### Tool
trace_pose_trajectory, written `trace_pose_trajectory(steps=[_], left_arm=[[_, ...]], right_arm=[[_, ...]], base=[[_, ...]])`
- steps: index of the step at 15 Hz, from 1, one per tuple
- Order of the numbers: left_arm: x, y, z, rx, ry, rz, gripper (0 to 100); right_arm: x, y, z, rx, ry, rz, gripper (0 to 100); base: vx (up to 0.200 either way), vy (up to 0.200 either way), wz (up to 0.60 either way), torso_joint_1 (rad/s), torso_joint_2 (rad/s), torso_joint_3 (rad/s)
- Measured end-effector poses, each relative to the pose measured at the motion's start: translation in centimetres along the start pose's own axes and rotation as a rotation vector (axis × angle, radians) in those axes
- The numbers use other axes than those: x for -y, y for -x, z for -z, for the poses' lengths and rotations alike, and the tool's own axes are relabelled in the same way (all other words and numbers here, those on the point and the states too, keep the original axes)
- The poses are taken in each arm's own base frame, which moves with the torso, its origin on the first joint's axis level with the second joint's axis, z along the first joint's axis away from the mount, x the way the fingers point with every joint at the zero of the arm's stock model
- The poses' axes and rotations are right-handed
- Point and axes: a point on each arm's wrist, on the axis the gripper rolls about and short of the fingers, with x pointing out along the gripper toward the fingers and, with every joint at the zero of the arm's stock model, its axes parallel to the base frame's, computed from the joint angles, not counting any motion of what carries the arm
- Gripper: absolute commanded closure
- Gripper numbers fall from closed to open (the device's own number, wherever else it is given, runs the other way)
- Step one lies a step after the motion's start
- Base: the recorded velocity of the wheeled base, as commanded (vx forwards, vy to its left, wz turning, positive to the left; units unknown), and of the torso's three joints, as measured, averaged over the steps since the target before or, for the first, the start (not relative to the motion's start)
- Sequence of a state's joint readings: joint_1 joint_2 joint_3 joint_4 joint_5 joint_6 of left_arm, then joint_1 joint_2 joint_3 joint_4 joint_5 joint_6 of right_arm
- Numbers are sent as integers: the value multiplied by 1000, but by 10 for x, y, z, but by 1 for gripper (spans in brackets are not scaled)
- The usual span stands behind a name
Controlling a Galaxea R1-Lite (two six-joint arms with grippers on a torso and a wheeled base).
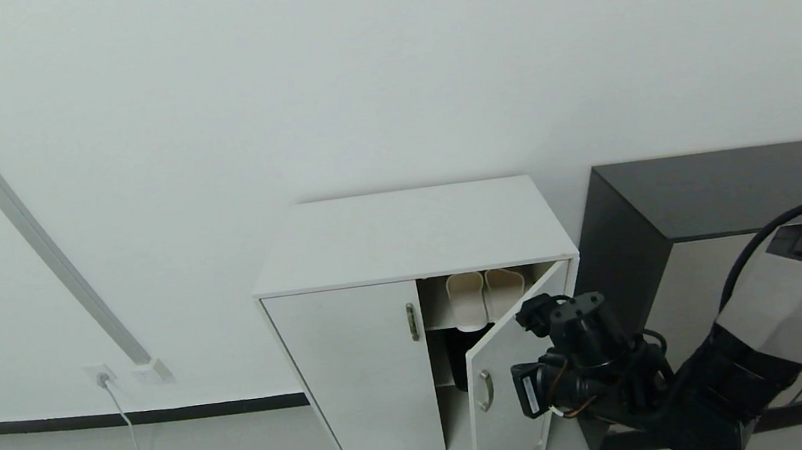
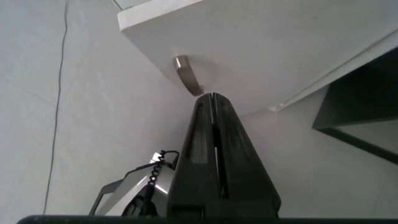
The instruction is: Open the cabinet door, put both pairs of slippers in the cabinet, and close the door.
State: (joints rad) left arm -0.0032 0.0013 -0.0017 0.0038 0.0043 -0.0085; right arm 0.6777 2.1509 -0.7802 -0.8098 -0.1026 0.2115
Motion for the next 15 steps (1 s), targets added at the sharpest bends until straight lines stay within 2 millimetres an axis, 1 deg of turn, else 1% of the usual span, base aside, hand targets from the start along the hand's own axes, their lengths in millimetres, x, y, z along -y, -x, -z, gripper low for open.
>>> trace_pose_trajectory(steps=[5, 10, 15], left_arm=[[0, 0, 0, 0, -1, 0, 100], [0, 0, 0, 0, -1, 0, 100], [0, 0, 0, 0, -1, 0, 100]], right_arm=[[3, -23, 1, 1, -7, 13, 100], [4, -46, -6, 31, -14, 19, 100], [6, -69, -17, 80, -21, 24, 100]], base=[[0, 0, 0, 0, 0, 0], [0, 0, 0, 0, 0, 0], [0, 0, 0, 0, 0, 0]])
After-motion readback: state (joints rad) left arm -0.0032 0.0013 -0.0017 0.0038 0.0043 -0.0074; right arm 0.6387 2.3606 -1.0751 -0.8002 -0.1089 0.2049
